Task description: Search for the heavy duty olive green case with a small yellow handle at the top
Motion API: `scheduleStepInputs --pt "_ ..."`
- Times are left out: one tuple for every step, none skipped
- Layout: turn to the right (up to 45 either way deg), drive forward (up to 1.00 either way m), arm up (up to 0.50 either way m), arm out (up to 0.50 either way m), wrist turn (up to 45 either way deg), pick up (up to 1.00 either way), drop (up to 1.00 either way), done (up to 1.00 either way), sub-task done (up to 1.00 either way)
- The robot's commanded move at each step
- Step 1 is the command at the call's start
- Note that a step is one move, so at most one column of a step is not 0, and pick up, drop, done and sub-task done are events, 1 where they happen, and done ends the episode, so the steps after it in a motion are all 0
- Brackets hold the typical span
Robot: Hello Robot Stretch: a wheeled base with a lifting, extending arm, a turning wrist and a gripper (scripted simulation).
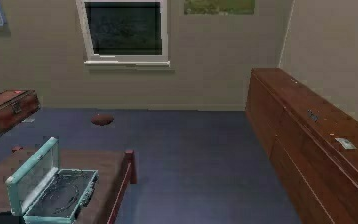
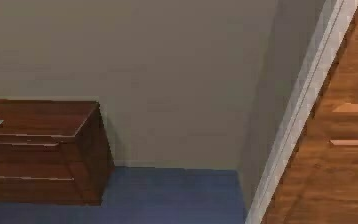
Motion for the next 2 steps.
scheduleStepInputs --pt "0.0 1.00 0.00 0.00 0.0 0.00 0.00 0.00 0.00" --pt "-6.0 0.00 0.00 0.00 0.0 0.00 0.00 0.00 0.00"
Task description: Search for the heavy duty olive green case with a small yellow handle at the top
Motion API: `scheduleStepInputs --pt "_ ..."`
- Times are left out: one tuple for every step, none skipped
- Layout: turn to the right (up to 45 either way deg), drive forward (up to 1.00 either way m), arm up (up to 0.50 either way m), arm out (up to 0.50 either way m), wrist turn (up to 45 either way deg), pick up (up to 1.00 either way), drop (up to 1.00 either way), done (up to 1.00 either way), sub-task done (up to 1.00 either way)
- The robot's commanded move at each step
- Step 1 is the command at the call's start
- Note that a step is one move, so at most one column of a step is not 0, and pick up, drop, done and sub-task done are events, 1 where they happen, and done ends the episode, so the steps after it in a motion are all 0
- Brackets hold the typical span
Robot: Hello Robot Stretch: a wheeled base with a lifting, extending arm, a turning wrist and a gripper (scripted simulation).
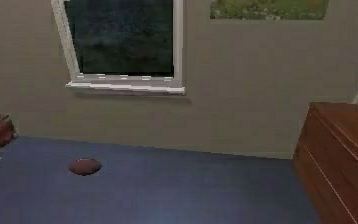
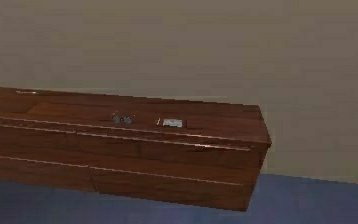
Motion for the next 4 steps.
scheduleStepInputs --pt "0.0 0.55 0.00 0.00 0.0 0.00 0.00 0.00 0.00" --pt "-33.0 0.00 0.00 0.00 0.0 0.00 0.00 0.00 0.00" --pt "0.0 0.30 0.00 0.00 0.0 0.00 0.00 0.00 0.00" --pt "-45.0 0.00 0.00 0.00 0.0 0.00 0.00 0.00 0.00"
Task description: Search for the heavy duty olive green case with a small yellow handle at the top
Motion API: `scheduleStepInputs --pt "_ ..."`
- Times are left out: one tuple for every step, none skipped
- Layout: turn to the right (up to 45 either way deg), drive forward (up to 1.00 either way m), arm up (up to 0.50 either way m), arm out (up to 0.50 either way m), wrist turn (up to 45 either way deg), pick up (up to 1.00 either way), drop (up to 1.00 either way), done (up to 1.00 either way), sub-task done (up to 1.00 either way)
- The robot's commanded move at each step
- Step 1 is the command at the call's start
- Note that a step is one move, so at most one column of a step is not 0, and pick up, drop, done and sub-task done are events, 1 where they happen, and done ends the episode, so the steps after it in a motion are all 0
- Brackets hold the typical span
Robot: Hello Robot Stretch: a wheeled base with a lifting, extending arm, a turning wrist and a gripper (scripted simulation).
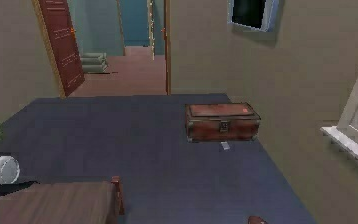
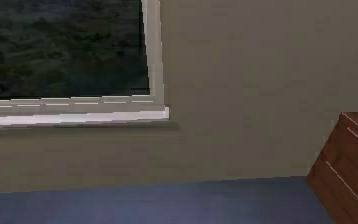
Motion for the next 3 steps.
scheduleStepInputs --pt "-3.0 0.00 0.00 0.00 0.0 0.00 0.00 0.00 0.00" --pt "45.0 0.00 0.00 0.00 0.0 0.00 0.00 0.00 0.00" --pt "42.0 0.00 0.00 0.00 0.0 0.00 0.00 0.00 0.00"
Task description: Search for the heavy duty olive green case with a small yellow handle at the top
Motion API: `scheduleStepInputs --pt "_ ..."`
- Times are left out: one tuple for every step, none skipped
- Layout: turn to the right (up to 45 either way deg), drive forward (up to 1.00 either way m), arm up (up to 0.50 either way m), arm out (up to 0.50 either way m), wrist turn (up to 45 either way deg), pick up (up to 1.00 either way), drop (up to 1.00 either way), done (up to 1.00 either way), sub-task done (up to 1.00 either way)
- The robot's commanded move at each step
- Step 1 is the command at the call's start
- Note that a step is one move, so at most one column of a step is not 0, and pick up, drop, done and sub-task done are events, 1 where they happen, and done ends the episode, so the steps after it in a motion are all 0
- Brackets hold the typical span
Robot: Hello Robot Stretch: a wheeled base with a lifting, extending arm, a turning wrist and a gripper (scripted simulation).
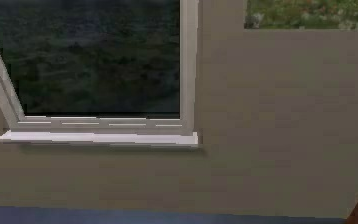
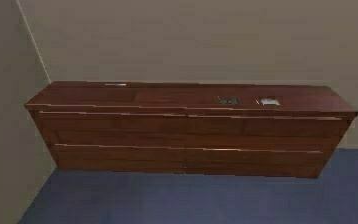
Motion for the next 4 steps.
scheduleStepInputs --pt "0.0 0.15 0.00 0.00 0.0 0.00 0.00 0.00 0.00" --pt "-45.0 0.00 0.00 0.00 0.0 0.00 0.00 0.00 0.00" --pt "-45.0 0.00 0.00 0.00 0.0 0.00 0.00 0.00 0.00" --pt "-3.0 0.00 0.00 0.00 0.0 0.00 0.00 0.00 0.00"
